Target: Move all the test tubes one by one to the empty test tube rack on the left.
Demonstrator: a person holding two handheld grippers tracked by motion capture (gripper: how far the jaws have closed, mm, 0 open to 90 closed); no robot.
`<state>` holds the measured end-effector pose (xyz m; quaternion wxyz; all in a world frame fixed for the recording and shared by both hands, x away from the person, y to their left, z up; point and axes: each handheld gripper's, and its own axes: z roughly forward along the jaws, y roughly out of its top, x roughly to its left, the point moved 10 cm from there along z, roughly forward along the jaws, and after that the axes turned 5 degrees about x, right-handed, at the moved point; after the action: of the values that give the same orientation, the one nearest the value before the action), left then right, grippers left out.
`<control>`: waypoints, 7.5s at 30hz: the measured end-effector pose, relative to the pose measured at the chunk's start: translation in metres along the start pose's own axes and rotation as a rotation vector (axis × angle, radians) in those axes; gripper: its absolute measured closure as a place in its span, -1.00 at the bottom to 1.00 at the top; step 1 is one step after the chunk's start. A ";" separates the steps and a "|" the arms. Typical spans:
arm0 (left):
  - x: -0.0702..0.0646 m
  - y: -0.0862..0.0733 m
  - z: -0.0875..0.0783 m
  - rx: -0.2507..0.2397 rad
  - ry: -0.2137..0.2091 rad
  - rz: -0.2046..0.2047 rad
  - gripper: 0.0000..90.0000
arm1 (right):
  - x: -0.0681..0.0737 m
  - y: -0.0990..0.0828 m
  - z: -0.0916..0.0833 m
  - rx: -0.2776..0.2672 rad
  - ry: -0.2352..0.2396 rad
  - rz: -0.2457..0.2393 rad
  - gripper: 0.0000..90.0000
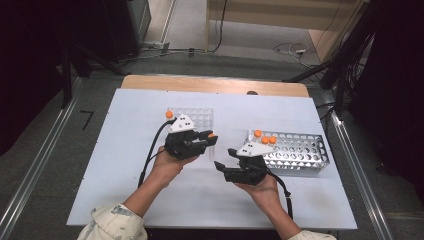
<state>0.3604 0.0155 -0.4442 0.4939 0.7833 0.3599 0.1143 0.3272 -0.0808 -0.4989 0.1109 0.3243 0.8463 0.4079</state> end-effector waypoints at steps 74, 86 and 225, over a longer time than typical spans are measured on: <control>0.113 -0.001 -0.018 -0.021 0.401 -0.049 0.31 | 0.000 -0.007 0.002 -0.001 -0.023 0.011 -0.46; 0.109 0.003 -0.029 -0.048 0.379 -0.137 -0.46 | -0.004 -0.004 -0.010 -0.029 -0.032 0.016 -0.46; 0.064 0.007 -0.021 -0.037 0.285 -0.087 -0.67 | -0.039 0.000 -0.058 -0.142 -0.185 0.052 0.59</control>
<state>0.3981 0.0716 -0.4394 0.4566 0.7333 0.4580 0.2095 0.3307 -0.1410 -0.4649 0.2006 0.3736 0.7927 0.4380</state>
